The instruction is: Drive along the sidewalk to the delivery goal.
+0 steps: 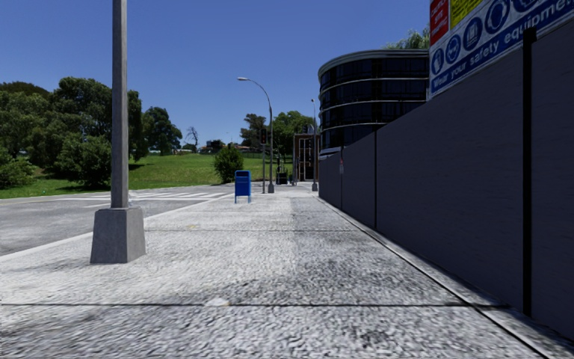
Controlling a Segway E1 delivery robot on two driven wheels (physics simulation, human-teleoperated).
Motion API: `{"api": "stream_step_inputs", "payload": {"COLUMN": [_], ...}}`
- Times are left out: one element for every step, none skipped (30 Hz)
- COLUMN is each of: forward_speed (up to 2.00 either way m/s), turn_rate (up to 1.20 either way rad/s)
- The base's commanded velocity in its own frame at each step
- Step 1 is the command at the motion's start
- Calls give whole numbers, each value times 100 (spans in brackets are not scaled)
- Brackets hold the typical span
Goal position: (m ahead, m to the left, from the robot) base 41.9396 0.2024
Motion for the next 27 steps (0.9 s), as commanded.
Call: {"api": "stream_step_inputs", "payload": {"forward_speed": [200,200,200,200,200,200,200,200,200,200,200,200,200,200,200,200,200,200,200,200,200,200,200,200,200,200,200], "turn_rate": [0,0,0,0,0,0,0,0,0,0,0,0,0,0,0,0,0,0,0,0,0,0,0,0,0,0,0]}}
